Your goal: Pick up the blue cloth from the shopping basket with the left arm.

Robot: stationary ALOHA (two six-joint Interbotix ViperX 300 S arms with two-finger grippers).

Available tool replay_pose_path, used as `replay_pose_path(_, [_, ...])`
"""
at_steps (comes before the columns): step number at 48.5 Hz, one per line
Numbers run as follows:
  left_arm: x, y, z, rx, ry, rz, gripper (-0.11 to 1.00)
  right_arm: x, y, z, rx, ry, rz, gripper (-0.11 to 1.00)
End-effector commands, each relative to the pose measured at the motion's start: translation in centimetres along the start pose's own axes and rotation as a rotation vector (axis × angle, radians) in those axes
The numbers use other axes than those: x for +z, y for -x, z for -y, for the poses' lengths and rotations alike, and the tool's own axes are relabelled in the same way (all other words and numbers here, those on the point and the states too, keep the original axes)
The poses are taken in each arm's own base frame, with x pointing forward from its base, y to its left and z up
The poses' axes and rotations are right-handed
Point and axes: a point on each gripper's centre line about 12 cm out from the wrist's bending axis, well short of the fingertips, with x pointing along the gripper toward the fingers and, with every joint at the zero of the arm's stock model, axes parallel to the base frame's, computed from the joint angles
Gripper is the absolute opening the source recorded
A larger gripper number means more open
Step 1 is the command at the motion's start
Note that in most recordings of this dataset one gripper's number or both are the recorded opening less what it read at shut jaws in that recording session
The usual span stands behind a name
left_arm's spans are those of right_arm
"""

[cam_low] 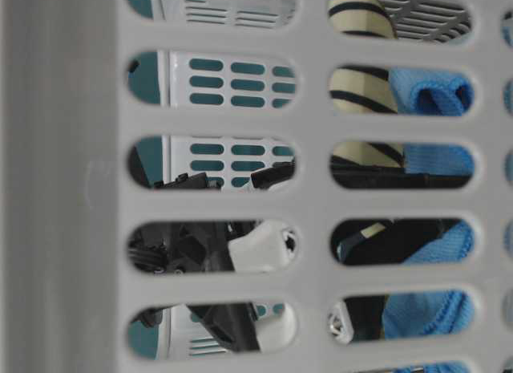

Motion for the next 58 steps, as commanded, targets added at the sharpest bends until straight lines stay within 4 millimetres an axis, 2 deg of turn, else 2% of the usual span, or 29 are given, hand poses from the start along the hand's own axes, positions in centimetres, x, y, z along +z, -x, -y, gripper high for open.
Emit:
replay_pose_path(1, [0.7, 0.8, 0.0, 0.002, -0.004, 0.019, 0.45, 0.4, -0.1, 0.0, -0.001, -0.005, 0.009, 0.75])
replay_pose_path(5, [1.9, 2.5, 0.0, 0.003, -0.007, 0.037, 0.23, 0.3, -0.1, 0.0, -0.003, -0.005, 0.006, 0.75])
replay_pose_path(8, [2.8, 3.8, 0.0, 0.004, -0.009, 0.043, 0.13, 0.3, -0.1, 0.0, -0.003, -0.005, 0.006, 0.75])
replay_pose_path(24, [8.4, 13.6, -0.4, 0.015, 0.007, 0.071, 0.13, 0.2, -0.1, 0.0, -0.002, -0.005, 0.005, 0.75])
replay_pose_path(34, [10.2, 17.7, -0.9, 0.020, 0.018, 0.125, 0.13, 0.3, -0.1, 0.0, -0.003, -0.005, 0.005, 0.75])
replay_pose_path(58, [9.3, 17.6, -1.1, 0.023, 0.021, 0.108, 0.13, 0.4, 0.0, 0.0, -0.003, -0.005, 0.011, 0.75])
